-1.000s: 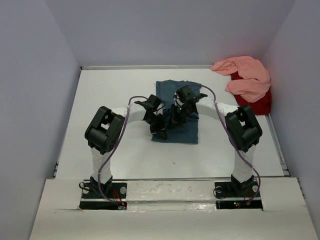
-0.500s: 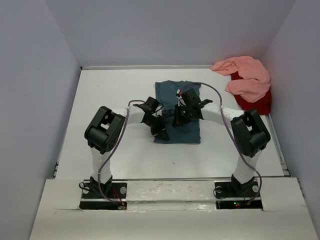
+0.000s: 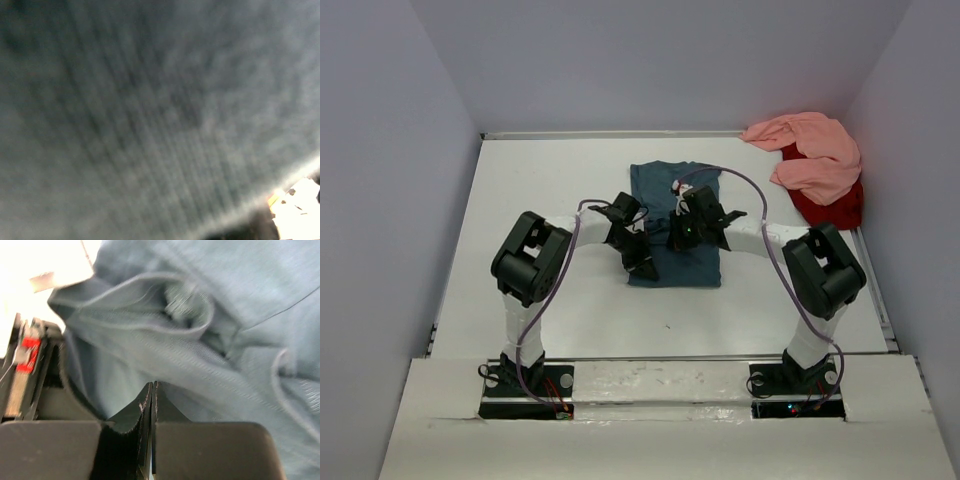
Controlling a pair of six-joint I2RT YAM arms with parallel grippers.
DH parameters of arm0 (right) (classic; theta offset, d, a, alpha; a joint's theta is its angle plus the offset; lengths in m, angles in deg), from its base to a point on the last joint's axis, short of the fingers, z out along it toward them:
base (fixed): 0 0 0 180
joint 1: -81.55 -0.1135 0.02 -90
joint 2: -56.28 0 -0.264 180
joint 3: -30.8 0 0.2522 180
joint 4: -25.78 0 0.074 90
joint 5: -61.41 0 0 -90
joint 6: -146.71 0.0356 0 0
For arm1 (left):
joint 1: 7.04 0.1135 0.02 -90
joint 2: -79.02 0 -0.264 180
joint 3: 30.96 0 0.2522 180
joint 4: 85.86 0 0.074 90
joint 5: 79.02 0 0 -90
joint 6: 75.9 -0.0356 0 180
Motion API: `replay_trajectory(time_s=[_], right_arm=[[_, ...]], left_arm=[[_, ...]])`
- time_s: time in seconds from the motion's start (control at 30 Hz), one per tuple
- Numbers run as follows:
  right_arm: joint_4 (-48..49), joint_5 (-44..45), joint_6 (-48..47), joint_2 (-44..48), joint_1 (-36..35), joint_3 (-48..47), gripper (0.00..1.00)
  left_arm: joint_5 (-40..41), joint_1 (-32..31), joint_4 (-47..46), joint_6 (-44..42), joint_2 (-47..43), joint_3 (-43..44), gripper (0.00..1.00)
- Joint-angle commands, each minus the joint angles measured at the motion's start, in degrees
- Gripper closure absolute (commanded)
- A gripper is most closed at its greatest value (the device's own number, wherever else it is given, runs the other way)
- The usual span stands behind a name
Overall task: Fold and stack the t-shirts
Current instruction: Grab one side of the 2/3 rectangular tshirt with both arms
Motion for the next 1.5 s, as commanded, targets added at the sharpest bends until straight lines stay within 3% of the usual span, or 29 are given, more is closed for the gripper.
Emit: replay_trajectory(time_s=[0.0, 0.2, 0.4, 0.5, 0.77, 1.47], right_arm=[[5.13, 0.32, -2.00, 5.40, -2.24, 2.35, 1.00], [8.56, 3.74, -7.36, 11.12, -7.07, 7.01, 1.00], [17.78, 18.85, -10.01, 18.07, -11.83, 17.11, 1.00], [23.32, 23.77, -7.73, 16.41, -11.83, 20.89, 1.00], [46.07, 26.16, -3.07, 11.66, -11.83, 29.16, 1.00], [66.92, 28.97, -2.71, -7.41, -11.83, 25.74, 1.00]], left_arm=[[4.44, -0.36, 4.77, -1.18, 2.26, 1.18, 1.00], [4.17, -0.36, 5.38, -1.27, 3.22, 2.50, 1.00], [3.04, -0.19, 5.03, -1.10, 3.57, 2.59, 1.00], [2.24, 0.08, 4.68, -0.92, 3.66, 2.50, 1.00], [2.07, 0.69, 4.94, -1.27, 2.43, 2.50, 1.00], [2.33, 0.61, 5.47, -2.59, 2.17, 2.68, 1.00]])
